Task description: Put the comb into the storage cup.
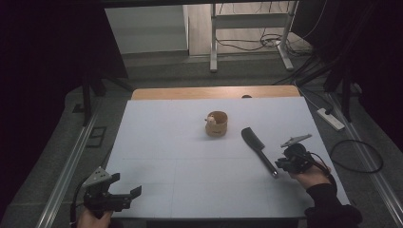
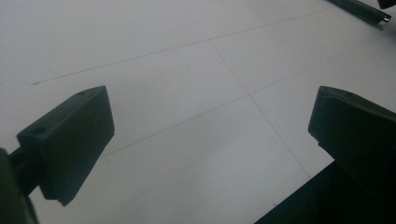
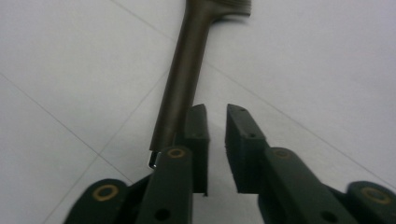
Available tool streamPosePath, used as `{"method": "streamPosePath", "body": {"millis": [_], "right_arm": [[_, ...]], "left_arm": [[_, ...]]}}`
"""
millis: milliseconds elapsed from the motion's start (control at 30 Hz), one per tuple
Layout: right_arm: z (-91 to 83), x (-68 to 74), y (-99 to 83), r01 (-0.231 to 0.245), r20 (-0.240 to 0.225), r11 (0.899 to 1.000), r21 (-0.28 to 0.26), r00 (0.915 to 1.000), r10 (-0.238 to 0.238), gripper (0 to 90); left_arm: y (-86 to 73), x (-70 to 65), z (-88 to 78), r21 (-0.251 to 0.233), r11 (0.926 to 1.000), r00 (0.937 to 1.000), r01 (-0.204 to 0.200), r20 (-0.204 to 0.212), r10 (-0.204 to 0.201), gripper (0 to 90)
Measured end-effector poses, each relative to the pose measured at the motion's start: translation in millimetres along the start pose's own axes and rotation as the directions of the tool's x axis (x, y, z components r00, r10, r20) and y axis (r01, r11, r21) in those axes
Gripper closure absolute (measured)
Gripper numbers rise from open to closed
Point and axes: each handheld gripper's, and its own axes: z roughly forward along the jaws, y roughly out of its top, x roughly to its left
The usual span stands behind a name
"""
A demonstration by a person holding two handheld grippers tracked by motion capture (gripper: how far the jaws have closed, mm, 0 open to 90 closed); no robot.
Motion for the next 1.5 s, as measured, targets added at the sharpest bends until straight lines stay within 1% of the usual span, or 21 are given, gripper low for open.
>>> {"method": "streamPosePath", "body": {"millis": [100, 233, 267, 300, 367, 500, 567, 600, 667, 700, 800, 1100, 1200, 1500], "right_arm": [[-7.8, 1.9, 1.6, -0.013, -0.004, 0.999, -0.035, 0.9999, 0.013, 66.3], [-13.5, 8.1, 4.4, -0.012, 0.006, 0.998, -0.063, 0.9999, 0.012, 53.1], [-14.2, 9.1, 5.4, -0.019, 0.002, 0.997, -0.077, 0.9998, 0.019, 47.8], [-14.8, 10.1, 6.7, -0.036, 0.006, 0.995, -0.090, 0.9993, 0.037, 43.3], [-15.7, 11.4, 9.7, -0.043, 0.011, 0.994, -0.105, 0.9989, 0.045, 34.5], [-13.9, 12.4, 14.3, -0.060, 0.033, 0.994, -0.088, 0.9975, 0.063, 17.0], [-12.3, 12.0, 16.7, -0.069, 0.037, 0.994, -0.084, 0.9967, 0.072, 13.3], [-11.7, 12.0, 18.0, -0.076, 0.027, 0.993, -0.085, 0.9965, 0.079, 10.1], [-10.7, 12.4, 19.8, -0.075, 0.008, 0.994, -0.082, 0.9971, 0.076, 5.7], [-10.3, 13.4, 20.9, -0.073, 0.006, 0.994, -0.076, 0.9973, 0.074, 3.6], [-8.8, 16.2, 25.1, -0.055, 0.014, 0.996, -0.067, 0.9983, 0.056, 0.0], [-1.7, 19.2, 34.1, -0.035, 0.021, 0.999, -0.019, 0.9992, 0.035, 0.0], [0.3, 20.3, 37.2, -0.032, 0.022, 0.999, -0.012, 0.9992, 0.032, 0.0], [5.8, 24.7, 45.9, -0.025, 0.001, 1.000, 0.001, 0.9997, 0.025, 0.0]], "left_arm": [[0.1, -0.1, 0.1, 0.000, 1.0000, 1.0000, -0.001, 0.000, 0.001, 0.7], [0.0, -0.1, 0.0, 0.000, 1.0000, 1.0000, 0.000, 0.000, 0.000, 0.8], [0.0, 0.0, 0.0, 0.000, 1.0000, 1.0000, 0.000, 0.001, 0.000, 0.7], [0.0, 0.1, 0.0, 0.000, 1.0000, 1.0000, 0.001, 0.001, -0.001, 0.8], [0.0, 0.3, 0.1, 0.000, 1.0000, 1.0000, 0.002, 0.001, -0.002, 0.8], [0.0, 0.2, 0.1, 0.000, 1.0000, 1.0000, 0.002, 0.001, -0.002, 0.8], [0.1, 0.4, 0.2, 0.001, 1.0000, 1.0000, 0.003, 0.001, -0.003, 0.7], [0.1, 0.3, 0.2, 0.001, 1.0000, 1.0000, 0.003, 0.001, -0.003, 0.8], [0.1, 0.3, 0.2, 0.001, 1.0000, 1.0000, 0.003, 0.001, -0.003, 0.7], [0.2, 0.4, 0.3, 0.002, 1.0000, 1.0000, 0.003, 0.001, -0.003, 0.7], [0.1, 0.4, 0.3, 0.002, 1.0000, 1.0000, 0.003, 0.001, -0.003, 0.7], [0.1, 0.6, 0.3, 0.002, 1.0000, 1.0000, 0.004, 0.001, -0.004, 0.8], [0.1, 0.5, 0.3, 0.002, 1.0000, 1.0000, 0.004, 0.001, -0.004, 0.7], [0.2, 0.6, 0.4, 0.003, 1.0000, 1.0000, 0.004, 0.001, -0.004, 0.8]]}}
